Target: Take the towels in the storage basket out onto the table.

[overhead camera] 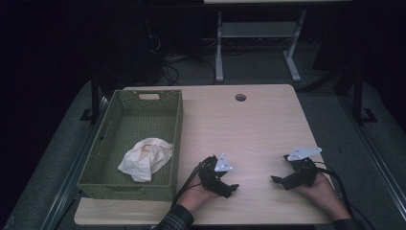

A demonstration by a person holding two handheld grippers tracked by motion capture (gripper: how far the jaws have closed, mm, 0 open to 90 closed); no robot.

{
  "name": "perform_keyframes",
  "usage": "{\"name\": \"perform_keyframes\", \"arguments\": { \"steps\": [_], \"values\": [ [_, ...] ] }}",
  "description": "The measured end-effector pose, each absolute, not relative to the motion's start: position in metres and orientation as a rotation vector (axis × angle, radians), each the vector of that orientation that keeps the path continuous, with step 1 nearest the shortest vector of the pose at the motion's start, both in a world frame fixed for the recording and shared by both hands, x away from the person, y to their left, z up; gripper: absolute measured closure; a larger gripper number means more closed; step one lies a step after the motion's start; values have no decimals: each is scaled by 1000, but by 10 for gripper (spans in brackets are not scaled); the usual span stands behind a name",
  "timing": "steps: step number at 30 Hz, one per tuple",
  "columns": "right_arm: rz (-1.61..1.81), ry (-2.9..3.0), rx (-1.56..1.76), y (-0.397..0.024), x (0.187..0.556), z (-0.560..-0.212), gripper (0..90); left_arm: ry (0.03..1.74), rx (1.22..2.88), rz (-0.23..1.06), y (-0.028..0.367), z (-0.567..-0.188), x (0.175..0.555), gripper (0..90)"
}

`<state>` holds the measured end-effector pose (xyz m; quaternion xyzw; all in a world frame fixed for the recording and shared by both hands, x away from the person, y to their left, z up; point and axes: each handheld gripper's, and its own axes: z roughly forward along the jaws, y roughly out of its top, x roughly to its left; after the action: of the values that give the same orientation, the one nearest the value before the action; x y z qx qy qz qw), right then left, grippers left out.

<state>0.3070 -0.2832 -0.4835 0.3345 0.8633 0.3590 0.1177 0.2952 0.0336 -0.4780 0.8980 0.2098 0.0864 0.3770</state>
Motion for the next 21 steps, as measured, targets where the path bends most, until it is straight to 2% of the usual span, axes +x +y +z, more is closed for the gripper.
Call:
{"name": "perform_keyframes", "arguments": {
  "steps": [21],
  "values": [
    [1050, 2525, 976, -284, 307, -484, 0, 563, 2344, 174, 34, -471, 302, 124]
  ]
}}
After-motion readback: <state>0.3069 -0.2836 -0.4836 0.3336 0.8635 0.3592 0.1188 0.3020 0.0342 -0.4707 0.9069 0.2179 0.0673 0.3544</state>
